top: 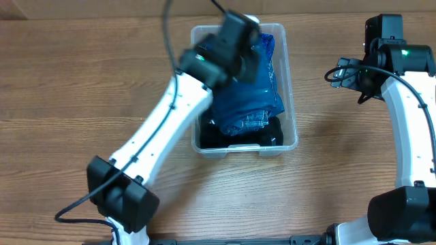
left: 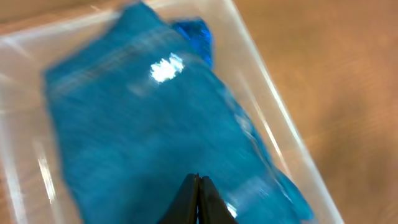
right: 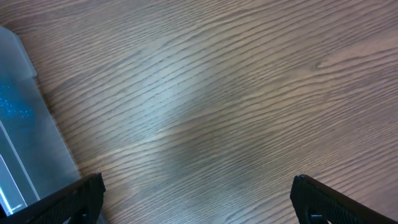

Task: Pack container
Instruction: 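Release the jeans and press them down into the bin with left gripper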

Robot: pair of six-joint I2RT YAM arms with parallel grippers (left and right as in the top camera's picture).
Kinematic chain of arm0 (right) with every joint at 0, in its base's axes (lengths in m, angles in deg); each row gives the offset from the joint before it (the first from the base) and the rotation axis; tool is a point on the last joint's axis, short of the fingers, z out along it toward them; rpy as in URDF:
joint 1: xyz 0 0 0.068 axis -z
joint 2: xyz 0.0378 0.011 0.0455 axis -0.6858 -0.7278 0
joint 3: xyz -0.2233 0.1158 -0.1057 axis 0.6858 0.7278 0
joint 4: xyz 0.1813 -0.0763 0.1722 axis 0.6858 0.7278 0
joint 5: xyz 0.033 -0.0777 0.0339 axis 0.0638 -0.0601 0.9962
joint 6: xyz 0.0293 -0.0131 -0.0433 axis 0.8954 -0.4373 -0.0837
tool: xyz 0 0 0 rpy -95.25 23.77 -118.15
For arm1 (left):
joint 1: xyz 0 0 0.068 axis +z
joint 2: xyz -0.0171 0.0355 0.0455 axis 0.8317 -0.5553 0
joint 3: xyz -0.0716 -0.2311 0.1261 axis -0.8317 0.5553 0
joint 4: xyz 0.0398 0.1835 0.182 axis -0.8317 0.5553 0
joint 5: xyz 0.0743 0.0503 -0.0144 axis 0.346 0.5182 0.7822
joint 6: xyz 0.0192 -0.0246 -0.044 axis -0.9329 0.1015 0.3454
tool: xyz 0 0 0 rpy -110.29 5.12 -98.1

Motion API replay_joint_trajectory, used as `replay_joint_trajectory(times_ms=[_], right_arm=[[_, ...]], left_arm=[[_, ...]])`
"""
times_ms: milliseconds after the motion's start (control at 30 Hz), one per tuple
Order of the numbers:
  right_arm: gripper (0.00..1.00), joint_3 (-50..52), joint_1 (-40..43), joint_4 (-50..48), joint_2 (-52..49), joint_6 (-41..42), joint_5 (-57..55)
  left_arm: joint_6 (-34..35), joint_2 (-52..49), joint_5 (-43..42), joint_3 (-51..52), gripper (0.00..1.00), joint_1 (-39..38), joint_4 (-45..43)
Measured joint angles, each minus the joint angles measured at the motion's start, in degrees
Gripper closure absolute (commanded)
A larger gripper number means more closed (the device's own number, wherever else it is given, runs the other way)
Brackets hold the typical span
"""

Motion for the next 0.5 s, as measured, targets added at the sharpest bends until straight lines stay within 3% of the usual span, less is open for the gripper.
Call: replay_joint_trajectory(times_ms=[200,500], right_arm=[[0.0,0.0,0.0,-0.1,0.0,0.0,0.0],[0.0,0.0,0.0,0.0,0.0,0.0,0.0]], left_arm=[[2.0,-1.4,1.7,0.0,0.96,-3.5,6.6],[2.5,-14.5,-7.8,-1.8,0.96,-3.3,10.5]])
